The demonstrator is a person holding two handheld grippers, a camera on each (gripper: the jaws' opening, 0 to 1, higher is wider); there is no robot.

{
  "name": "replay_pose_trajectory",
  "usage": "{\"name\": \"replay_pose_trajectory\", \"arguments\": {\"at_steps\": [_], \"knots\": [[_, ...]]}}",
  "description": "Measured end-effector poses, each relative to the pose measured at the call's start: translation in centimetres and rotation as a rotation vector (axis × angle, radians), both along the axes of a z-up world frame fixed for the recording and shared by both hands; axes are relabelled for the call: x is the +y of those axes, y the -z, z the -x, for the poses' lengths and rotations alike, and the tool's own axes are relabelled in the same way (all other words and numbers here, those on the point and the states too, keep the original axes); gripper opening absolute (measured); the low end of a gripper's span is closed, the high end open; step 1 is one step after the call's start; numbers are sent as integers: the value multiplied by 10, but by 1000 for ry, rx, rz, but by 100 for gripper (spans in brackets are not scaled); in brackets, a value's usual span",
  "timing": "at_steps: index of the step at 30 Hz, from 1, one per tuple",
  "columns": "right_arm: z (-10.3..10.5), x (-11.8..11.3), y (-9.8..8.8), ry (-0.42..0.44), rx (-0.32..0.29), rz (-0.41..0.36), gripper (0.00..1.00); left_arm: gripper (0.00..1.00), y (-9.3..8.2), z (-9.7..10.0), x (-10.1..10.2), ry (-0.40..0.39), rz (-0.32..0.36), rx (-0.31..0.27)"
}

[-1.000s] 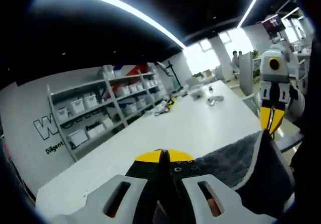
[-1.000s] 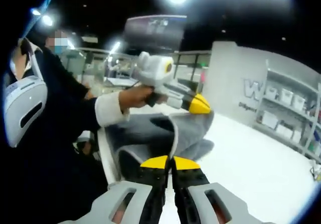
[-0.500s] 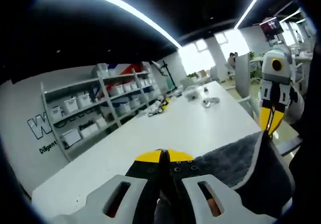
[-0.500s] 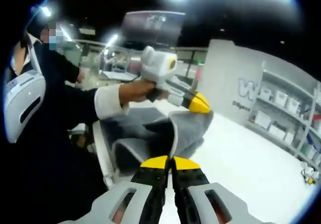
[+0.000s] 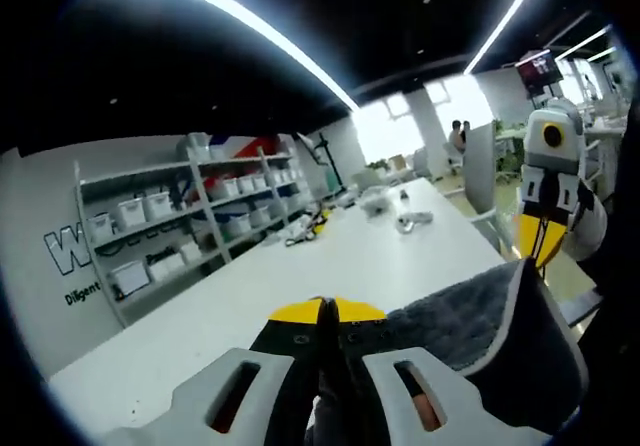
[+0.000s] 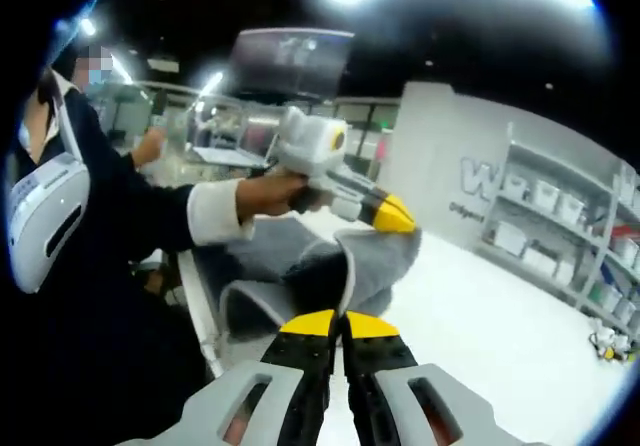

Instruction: Open the folded towel by lifting each exposed corner and separating the folded layers until the towel lies flat within the target outline without major curled edges

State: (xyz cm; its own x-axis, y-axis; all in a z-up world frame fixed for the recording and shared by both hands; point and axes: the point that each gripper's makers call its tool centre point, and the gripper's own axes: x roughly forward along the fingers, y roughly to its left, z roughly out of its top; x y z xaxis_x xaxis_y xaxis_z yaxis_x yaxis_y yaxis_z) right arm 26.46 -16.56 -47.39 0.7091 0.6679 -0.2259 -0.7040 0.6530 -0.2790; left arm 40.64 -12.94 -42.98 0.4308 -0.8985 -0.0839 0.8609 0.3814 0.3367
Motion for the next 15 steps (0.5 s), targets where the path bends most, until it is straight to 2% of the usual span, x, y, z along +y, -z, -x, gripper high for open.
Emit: {"name": "replay_pose_trajectory", "arguments": {"at_steps": [15], "knots": [[-2, -26, -11, 59, -28, -23, 0, 2, -9, -5, -25, 28, 22, 7]]}}
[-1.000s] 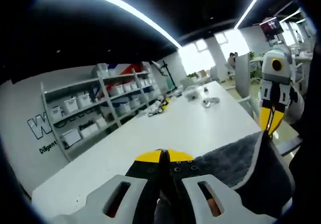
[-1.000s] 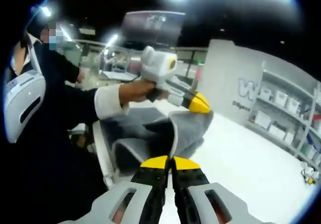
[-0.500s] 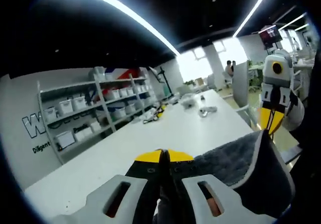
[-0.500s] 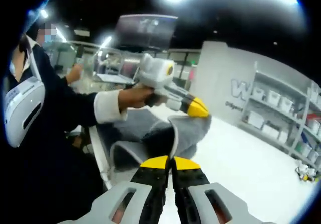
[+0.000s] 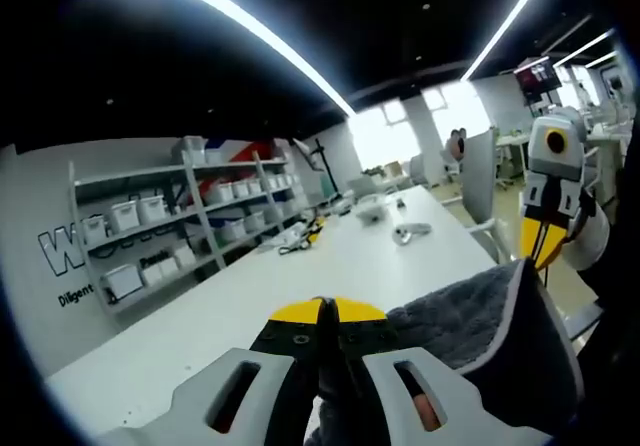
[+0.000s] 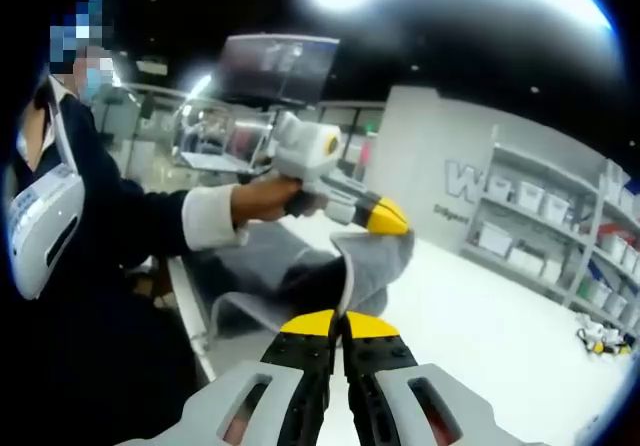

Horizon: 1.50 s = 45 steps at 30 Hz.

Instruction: Open the folded towel by lifting each exposed corner and separating the folded layers until the towel lies flat within the target outline without major curled edges

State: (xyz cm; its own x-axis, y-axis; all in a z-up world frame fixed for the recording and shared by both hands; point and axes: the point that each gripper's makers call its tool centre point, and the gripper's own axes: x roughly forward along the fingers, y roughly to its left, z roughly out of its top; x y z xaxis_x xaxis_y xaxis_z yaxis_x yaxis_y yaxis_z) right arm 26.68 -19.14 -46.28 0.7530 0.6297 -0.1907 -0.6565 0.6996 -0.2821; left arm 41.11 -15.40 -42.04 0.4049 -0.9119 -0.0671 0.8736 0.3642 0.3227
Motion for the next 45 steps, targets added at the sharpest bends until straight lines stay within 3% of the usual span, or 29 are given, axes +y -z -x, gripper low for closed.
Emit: {"name": "replay_pose_trajectory", "arguments": {"at_steps": [19, 29, 33, 45], "knots": [[1, -30, -14, 64, -32, -16, 0, 2, -12, -12, -21, 26, -4, -15], [1, -45, -7, 95, -11, 5, 0, 2, -7, -7, -48, 50, -26, -15], [5, -50, 2, 98, 20, 46, 0, 2, -3, -2, -54, 61, -32, -9], [26, -40, 17, 32, 82, 118, 0, 2, 6, 12, -81, 110, -63, -5]]}}
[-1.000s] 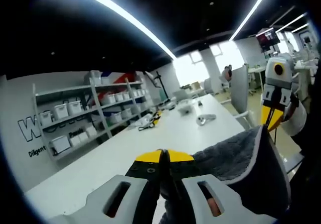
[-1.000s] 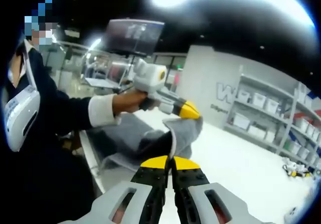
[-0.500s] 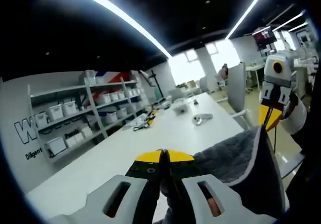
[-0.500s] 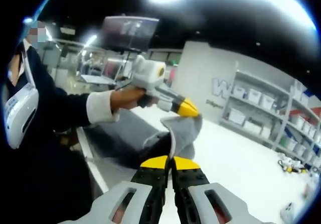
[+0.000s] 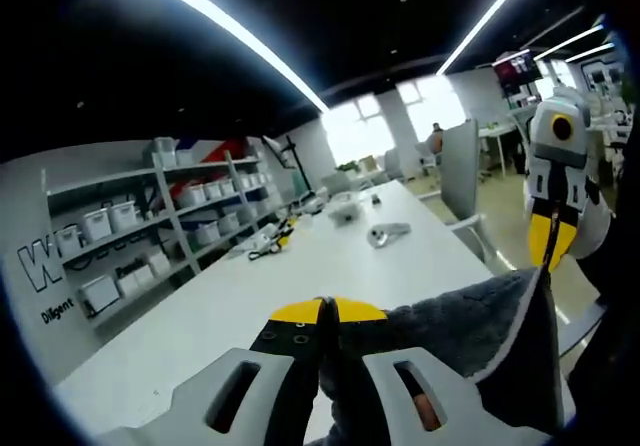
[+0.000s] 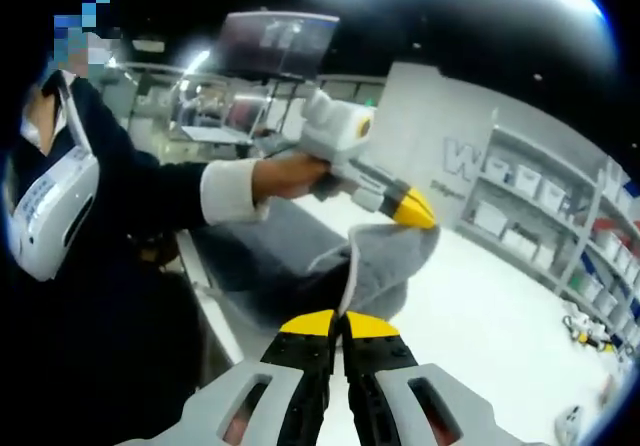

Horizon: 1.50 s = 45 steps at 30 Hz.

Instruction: Open the folded towel by lifting each exposed corner and separating the folded layers until the towel lies flat within the target outline without major curled edges

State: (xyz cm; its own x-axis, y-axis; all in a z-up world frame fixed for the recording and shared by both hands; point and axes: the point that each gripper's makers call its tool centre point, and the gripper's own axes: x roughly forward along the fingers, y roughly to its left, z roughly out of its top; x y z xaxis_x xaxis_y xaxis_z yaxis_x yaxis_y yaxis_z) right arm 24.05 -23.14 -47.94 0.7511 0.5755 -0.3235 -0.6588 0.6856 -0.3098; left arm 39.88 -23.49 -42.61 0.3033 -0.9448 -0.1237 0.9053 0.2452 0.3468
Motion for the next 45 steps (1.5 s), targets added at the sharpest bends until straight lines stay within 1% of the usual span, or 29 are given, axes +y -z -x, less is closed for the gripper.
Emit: {"name": "replay_pose_trajectory", "arguments": {"at_steps": [6, 11, 13, 17, 19, 21, 24, 29, 32, 34, 38, 41, 45], "knots": [[5, -4, 8, -6, 30, 25, 0, 2, 7, 4, -15, 24, -24, 3], [10, -10, 25, -11, 73, 90, 0, 2, 21, 14, -26, 48, -55, 16], [11, -10, 31, -21, 84, 116, 0, 2, 28, 16, -31, 56, -69, 21], [15, -10, 47, -47, 126, 190, 0, 2, 38, 21, -38, 72, -88, 33], [16, -11, 51, -52, 132, 210, 0, 2, 46, 24, -43, 85, -103, 41], [16, -12, 52, -53, 136, 213, 0, 2, 53, 27, -48, 94, -120, 41], [16, -14, 57, -52, 159, 226, 0, 2, 62, 31, -56, 101, -146, 38], [21, -17, 67, -58, 202, 253, 0, 2, 67, 38, -68, 116, -168, 32], [20, -20, 67, -43, 206, 261, 0, 2, 72, 39, -75, 119, -183, 20], [23, -21, 63, -40, 210, 236, 0, 2, 73, 39, -79, 123, -184, 24], [24, -26, 64, -31, 212, 237, 0, 2, 76, 39, -83, 129, -185, 29], [24, -31, 64, -9, 227, 229, 0, 2, 77, 38, -85, 130, -181, 40], [25, -34, 65, -3, 232, 227, 0, 2, 74, 39, -90, 135, -166, 43]]}}
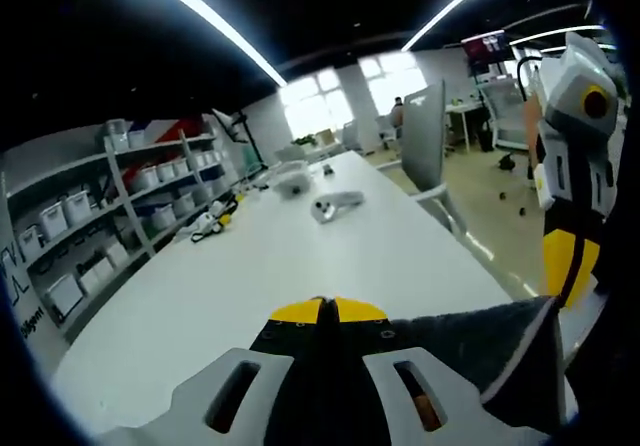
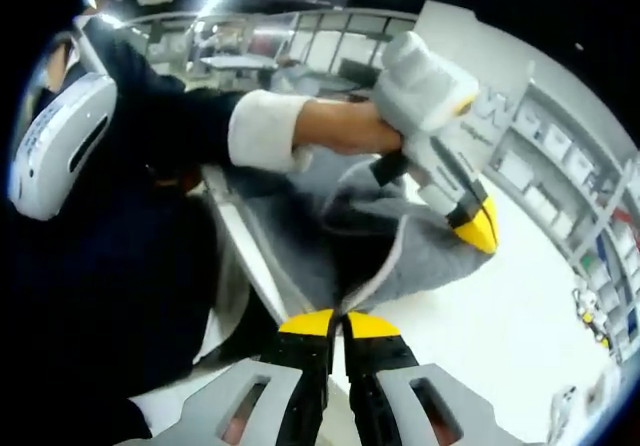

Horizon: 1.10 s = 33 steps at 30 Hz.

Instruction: Open the folded towel by lifting each exposed corner and separating the folded layers until the towel lies flat within the target outline without major curled edges

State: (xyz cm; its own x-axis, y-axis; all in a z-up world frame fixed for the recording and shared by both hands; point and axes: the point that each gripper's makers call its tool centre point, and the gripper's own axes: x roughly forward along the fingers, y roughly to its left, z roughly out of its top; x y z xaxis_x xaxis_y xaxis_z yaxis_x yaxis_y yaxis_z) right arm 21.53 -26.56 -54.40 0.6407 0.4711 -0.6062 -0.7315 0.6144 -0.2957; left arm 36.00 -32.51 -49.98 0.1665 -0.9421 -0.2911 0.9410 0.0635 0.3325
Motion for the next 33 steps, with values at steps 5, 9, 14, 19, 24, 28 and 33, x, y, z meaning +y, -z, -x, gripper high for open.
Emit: {"name": "replay_pose_trajectory", "arguments": {"at_steps": [5, 9, 14, 19, 24, 28, 33], "knots": [[-1, -5, 4, 18, 15, -5, 0, 2, 2, 2, -8, 7, 2, -6], [-5, -11, 8, 46, 28, -11, 0, 2, 8, -3, -11, -1, -9, -29], [-9, -19, 16, 78, 40, -1, 0, 2, 11, -11, -15, -18, -6, -24], [-13, -26, 21, 108, 62, 7, 0, 2, 16, -16, -21, -32, -10, -22], [-17, -33, 26, 134, 67, 8, 1, 2, 21, -19, -30, -38, -23, -34], [-17, -42, 36, 161, 95, 32, 1, 2, 28, -22, -41, -36, -43, -45], [-13, -40, 30, 148, 86, 22, 1, 2, 29, -16, -47, -24, -49, -50]]}}
